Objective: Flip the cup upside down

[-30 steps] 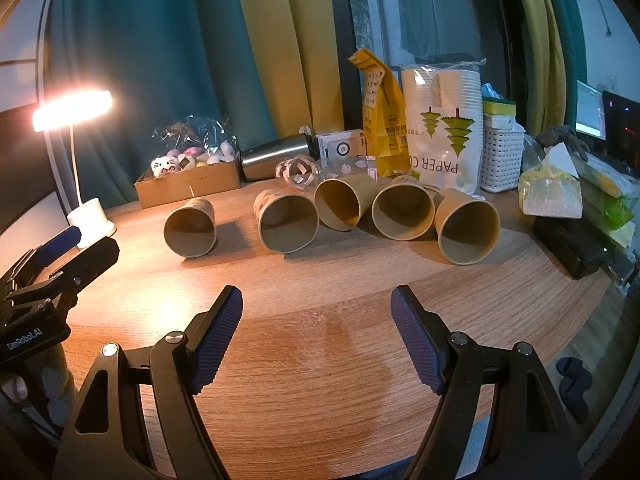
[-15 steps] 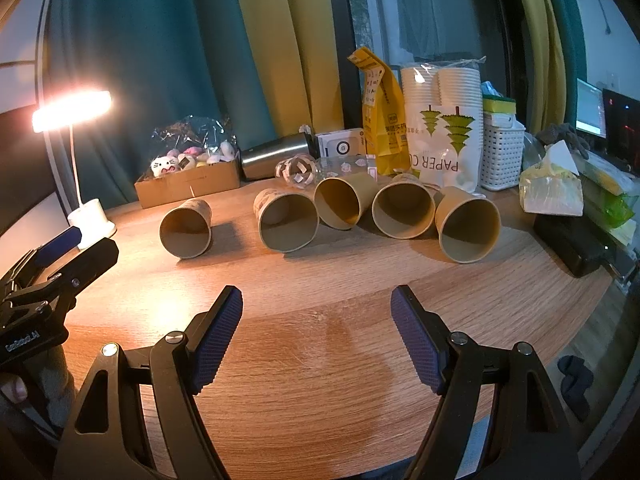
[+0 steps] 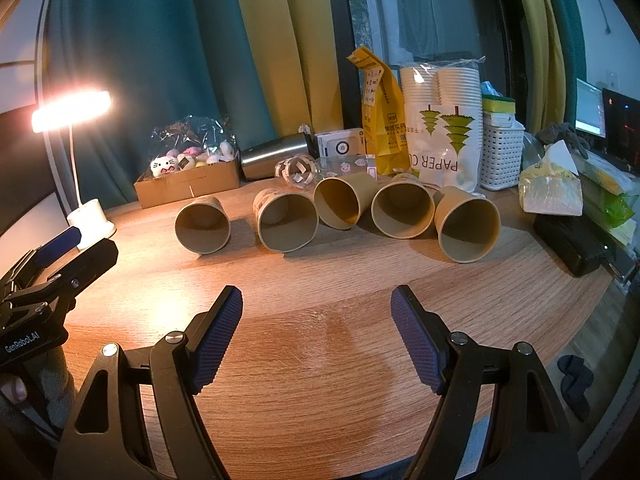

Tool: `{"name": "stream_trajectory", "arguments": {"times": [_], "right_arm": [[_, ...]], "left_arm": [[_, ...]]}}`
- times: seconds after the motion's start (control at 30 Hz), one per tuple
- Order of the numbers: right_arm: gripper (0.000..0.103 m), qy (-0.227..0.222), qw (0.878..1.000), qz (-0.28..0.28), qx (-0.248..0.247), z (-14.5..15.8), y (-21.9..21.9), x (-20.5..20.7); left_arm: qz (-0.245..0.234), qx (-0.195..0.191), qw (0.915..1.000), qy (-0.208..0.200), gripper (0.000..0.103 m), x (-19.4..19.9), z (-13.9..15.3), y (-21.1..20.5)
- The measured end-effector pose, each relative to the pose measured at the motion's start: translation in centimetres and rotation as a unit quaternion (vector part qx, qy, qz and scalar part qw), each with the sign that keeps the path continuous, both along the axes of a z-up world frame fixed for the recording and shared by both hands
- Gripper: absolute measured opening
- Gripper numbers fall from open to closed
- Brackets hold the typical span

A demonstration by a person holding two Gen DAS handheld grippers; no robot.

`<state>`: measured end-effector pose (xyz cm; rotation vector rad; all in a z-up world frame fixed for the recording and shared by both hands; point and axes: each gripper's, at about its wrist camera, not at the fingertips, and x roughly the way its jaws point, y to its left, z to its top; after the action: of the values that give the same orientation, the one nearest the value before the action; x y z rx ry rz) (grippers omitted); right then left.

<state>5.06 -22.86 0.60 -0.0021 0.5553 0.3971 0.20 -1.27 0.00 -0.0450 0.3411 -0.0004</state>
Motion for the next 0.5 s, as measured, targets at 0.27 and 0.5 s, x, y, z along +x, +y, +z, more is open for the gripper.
{"name": "stream_trajectory", "arguments": {"times": [0.27,0.5], "right_arm": [[0.080,0.000,1.000,0.000,0.000,0.00,0.01,0.02],[0.080,0.000,1.000,-0.001,0.000,0.00,0.01,0.00]], "left_arm": [[0.000,0.000,1.0000,0.000,0.103,-0.01,-0.01,-0.02],[0.000,0.000,1.0000,0.000,0.103,-0.04,-0.03,-0.04]]}}
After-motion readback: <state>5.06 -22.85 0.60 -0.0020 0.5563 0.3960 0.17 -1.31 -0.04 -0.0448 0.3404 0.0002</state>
